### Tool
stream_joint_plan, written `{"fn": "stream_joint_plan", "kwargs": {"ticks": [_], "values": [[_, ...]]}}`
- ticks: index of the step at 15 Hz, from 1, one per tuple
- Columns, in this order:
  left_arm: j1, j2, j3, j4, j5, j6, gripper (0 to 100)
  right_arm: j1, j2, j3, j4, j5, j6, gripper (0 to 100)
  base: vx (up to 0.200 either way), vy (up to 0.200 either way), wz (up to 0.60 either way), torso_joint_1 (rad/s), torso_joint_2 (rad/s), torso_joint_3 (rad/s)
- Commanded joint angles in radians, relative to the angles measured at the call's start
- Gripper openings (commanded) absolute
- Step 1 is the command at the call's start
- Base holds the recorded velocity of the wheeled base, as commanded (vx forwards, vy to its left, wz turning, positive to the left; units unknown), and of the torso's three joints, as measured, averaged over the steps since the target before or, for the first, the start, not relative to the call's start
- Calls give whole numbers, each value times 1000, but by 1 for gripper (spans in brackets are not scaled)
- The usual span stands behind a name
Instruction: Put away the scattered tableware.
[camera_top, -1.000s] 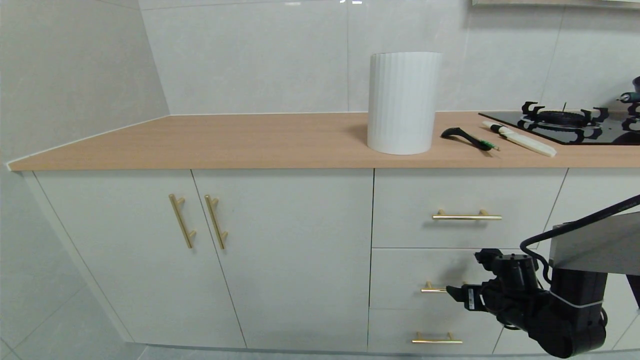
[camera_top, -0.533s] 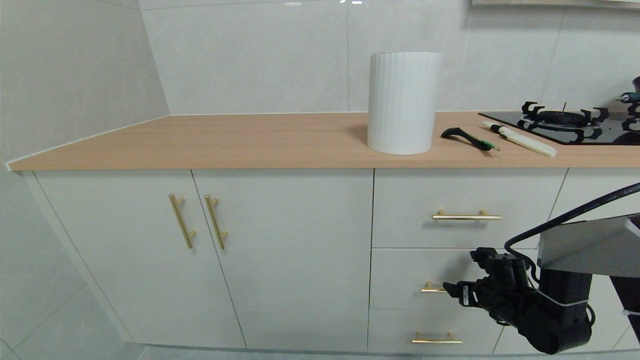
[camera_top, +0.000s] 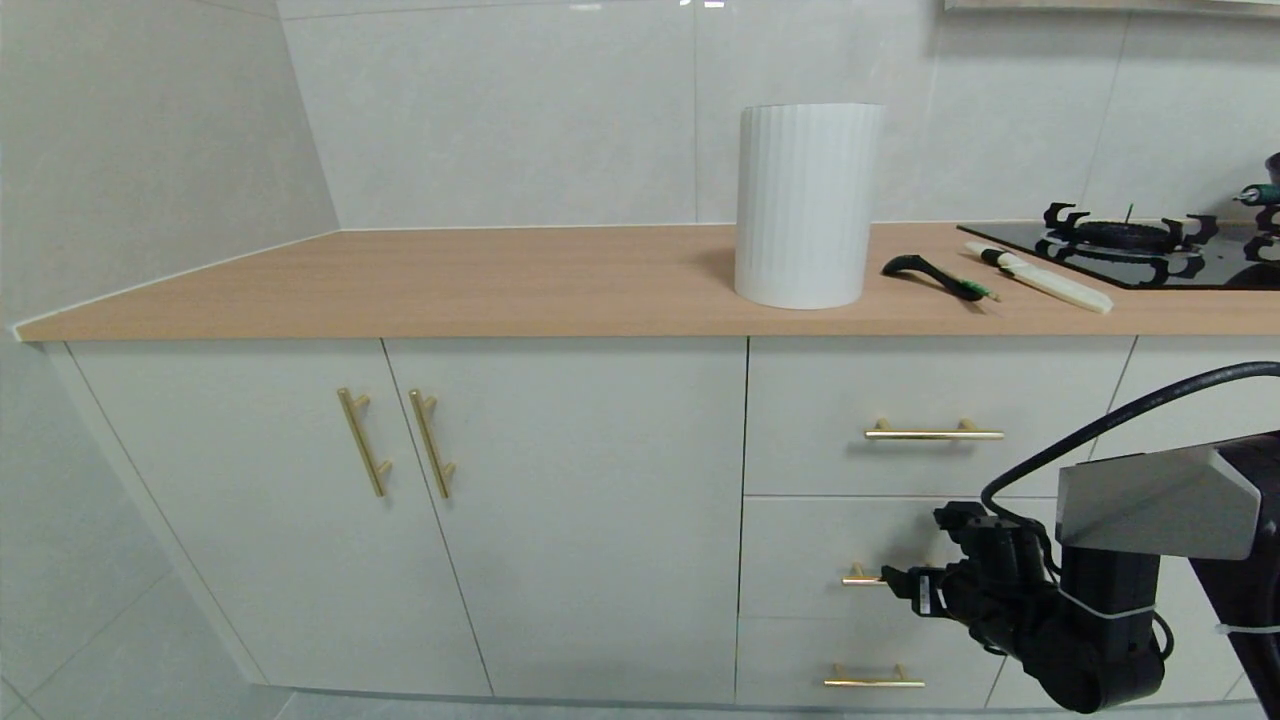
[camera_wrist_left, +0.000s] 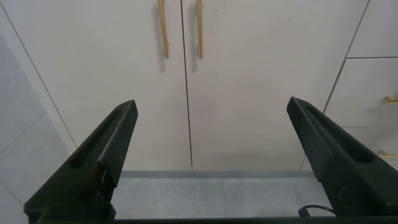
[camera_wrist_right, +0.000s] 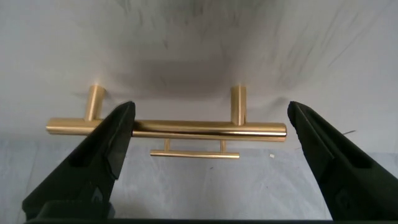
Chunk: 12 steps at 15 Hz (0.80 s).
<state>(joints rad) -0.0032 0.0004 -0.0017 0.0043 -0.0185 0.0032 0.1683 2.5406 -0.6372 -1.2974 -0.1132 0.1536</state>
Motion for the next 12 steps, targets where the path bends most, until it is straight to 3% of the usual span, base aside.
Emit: {"fn": "stream_joint_plan", "kwargs": {"ticks": [1, 12], "values": [[0, 0, 0, 0, 0, 0, 100, 0, 4, 4, 3, 0, 0, 100, 0, 0, 0, 0, 0, 0], [0, 0, 0, 0, 0, 0, 100, 0, -2, 19, 9, -3, -3, 100, 0, 0, 0, 0, 0, 0]]}}
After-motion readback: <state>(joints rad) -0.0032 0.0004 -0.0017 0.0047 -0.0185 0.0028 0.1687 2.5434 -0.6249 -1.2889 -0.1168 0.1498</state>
